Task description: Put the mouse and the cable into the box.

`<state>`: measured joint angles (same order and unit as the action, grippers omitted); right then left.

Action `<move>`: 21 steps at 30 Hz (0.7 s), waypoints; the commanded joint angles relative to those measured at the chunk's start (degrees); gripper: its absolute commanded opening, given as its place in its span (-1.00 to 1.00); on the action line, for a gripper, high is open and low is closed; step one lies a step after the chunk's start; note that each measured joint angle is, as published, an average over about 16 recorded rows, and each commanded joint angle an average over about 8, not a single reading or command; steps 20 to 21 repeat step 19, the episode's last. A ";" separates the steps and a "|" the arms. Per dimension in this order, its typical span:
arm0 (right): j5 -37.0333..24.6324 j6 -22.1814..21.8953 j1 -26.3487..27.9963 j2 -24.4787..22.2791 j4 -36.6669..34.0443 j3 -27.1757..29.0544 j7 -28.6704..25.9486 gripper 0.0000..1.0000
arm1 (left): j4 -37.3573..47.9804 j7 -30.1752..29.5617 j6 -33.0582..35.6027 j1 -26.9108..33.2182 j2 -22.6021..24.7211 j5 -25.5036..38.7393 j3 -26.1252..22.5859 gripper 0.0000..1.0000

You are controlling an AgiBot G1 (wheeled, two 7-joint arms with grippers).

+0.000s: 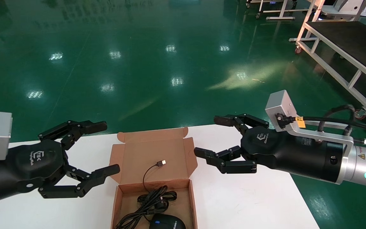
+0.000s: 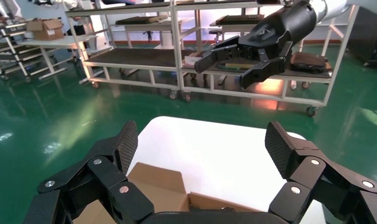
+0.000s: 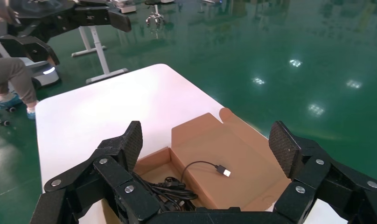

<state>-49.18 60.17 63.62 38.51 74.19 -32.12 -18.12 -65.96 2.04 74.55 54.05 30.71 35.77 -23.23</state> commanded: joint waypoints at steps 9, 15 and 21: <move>1.71 5.95 -0.48 -0.81 -0.14 3.75 1.72 1.00 | -1.74 -2.93 2.55 1.72 0.98 1.39 1.65 1.00; 2.81 9.79 -0.79 -1.34 -0.23 6.18 2.83 1.00 | -2.87 -4.82 4.19 2.83 1.62 2.29 2.71 1.00; 3.27 11.40 -0.92 -1.56 -0.27 7.19 3.29 1.00 | -3.34 -5.61 4.88 3.30 1.89 2.67 3.16 1.00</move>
